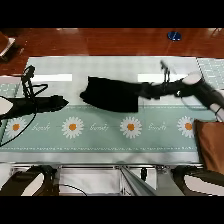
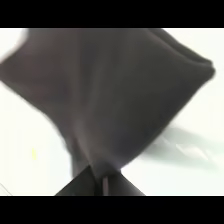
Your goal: Fold the shirts.
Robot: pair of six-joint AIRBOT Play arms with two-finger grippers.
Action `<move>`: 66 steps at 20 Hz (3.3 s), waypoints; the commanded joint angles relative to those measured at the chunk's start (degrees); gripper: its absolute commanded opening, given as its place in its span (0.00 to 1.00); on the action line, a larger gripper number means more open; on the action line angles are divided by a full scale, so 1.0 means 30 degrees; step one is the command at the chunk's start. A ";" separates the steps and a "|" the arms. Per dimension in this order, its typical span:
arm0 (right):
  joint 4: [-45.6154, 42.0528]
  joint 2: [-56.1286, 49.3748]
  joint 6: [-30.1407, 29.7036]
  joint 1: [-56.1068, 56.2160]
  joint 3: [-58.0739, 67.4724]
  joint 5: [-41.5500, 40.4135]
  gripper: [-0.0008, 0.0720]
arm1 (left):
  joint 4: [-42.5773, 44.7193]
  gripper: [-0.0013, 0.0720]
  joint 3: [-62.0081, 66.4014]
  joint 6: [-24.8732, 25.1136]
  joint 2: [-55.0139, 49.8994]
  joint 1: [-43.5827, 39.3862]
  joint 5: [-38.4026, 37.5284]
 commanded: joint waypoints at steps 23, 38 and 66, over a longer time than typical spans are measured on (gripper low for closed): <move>-1.9292 1.0652 0.6943 -1.9234 0.7009 1.6181 0.03 | -0.0284 0.04 -0.0007 0.0044 -0.0255 -0.4313 0.4918; -1.6458 0.8823 0.8429 -1.6400 0.5093 1.1978 0.04 | -0.0794 0.04 0.4743 0.0809 -0.1872 -0.3971 0.2441; -1.9948 0.2098 0.9683 -0.0095 0.2033 0.2091 0.04 | 0.5595 0.04 0.7453 -0.2943 -0.5989 -0.4830 0.2645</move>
